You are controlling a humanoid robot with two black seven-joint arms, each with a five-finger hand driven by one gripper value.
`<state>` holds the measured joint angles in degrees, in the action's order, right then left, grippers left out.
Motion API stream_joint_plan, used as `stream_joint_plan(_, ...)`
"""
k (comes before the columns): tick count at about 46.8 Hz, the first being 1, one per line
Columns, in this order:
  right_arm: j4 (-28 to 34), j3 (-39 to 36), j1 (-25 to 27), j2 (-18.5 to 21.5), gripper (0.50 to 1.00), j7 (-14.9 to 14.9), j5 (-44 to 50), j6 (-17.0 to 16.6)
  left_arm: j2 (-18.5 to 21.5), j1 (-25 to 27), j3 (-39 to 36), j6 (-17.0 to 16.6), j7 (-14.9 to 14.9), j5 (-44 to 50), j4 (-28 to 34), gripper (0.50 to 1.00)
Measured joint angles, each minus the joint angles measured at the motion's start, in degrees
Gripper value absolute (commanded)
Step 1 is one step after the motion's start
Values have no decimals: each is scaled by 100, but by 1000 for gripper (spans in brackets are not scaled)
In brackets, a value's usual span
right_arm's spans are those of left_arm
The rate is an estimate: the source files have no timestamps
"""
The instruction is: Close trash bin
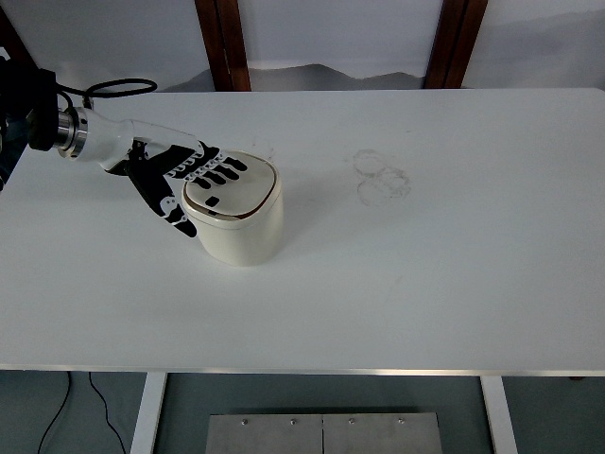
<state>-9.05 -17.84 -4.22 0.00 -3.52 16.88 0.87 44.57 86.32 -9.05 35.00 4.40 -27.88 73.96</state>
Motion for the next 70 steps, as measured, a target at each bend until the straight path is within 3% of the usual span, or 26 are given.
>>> stream_joint_plan(45, 0, 0, 0, 0, 995, 0, 0, 2, 22, -112, -5, 5, 4, 3, 18, 1000)
stream_joint_plan(61, 1, -1, 0, 0, 995, 0, 0, 0, 30, -48, 44, -3, -24, 117, -433, 1000)
stream_joint_plan(70, 0, 0, -1, 0, 995, 1, 0, 0, 62, -95, 109, -1, -65, 1046, -763, 1000)
